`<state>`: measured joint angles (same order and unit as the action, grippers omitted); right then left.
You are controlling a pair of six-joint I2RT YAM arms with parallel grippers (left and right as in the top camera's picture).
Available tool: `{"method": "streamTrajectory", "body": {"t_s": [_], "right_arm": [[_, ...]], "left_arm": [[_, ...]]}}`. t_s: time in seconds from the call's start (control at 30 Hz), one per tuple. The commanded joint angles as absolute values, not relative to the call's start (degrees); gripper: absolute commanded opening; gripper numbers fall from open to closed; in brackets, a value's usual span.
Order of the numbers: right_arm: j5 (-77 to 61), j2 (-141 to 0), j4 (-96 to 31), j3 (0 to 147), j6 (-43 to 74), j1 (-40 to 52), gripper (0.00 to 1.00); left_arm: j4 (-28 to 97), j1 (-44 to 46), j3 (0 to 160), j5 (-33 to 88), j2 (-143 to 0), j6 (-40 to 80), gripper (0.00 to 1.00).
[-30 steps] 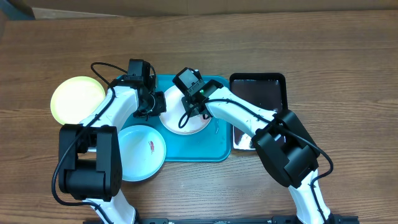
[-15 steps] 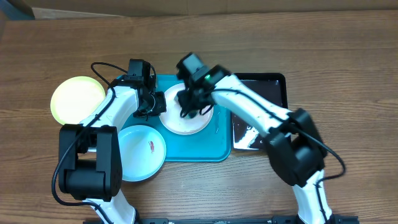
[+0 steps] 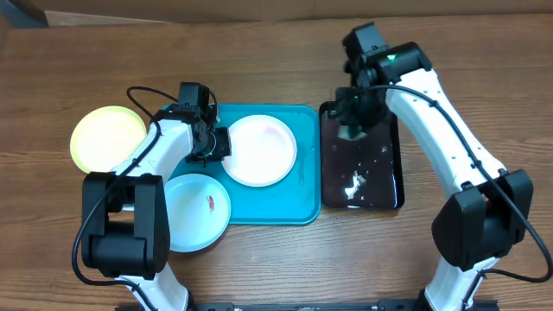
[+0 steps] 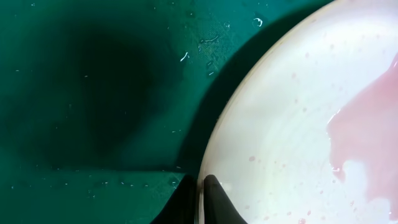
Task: Clean dirty plates on tray and stack at the side
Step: 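Place the sponge back in the black tray and raise right arm away, then lift the white plate off the teal tray with the left gripper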
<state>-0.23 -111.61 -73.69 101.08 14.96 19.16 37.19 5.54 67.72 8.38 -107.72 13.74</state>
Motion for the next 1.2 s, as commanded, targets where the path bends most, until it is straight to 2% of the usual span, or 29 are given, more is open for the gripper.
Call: {"method": "streamTrajectory", "body": {"t_s": [0.0,0.27,0.3,0.33,0.37,0.4,0.57,0.83,0.9,1.17], "right_arm": [[6.8,-111.9,-71.9,96.1,15.0,18.7,0.04],[9.4,-111.9,-55.3,79.8,15.0,18.5,0.04],[9.4,-111.9,-53.4,78.4,15.0,18.5,0.12],[9.3,-111.9,-52.1,77.4,15.0,18.5,0.32],[8.9,-111.9,-51.7,77.1,15.0,18.5,0.61],[8.5,-111.9,-51.7,77.3,15.0,18.5,0.68],[7.9,-111.1,-55.7,83.6,14.9,17.1,0.73],[5.6,-111.0,-60.9,94.3,15.4,7.0,0.91],[3.9,-111.0,-60.9,94.2,15.4,3.7,1.00],[-1.6,-111.1,-62.3,94.1,15.4,-6.9,1.00]], "left_arm": [[37.0,5.7,67.2,8.8,-108.5,14.3,0.11],[37.3,5.7,67.2,8.8,-108.5,14.3,0.12],[37.2,5.7,67.2,8.8,-108.5,14.3,0.13],[37.2,5.7,67.2,8.8,-108.5,14.3,0.13],[37.2,5.7,67.2,8.8,-108.5,14.3,0.13],[37.2,5.7,67.2,8.8,-108.5,14.3,0.16],[37.4,5.7,67.2,8.8,-108.5,14.3,0.25],[38.3,5.7,67.2,8.8,-108.5,14.3,0.29],[38.3,5.7,67.2,8.8,-108.5,14.3,0.29],[37.3,5.8,66.3,8.8,-108.5,14.4,0.29]]}}
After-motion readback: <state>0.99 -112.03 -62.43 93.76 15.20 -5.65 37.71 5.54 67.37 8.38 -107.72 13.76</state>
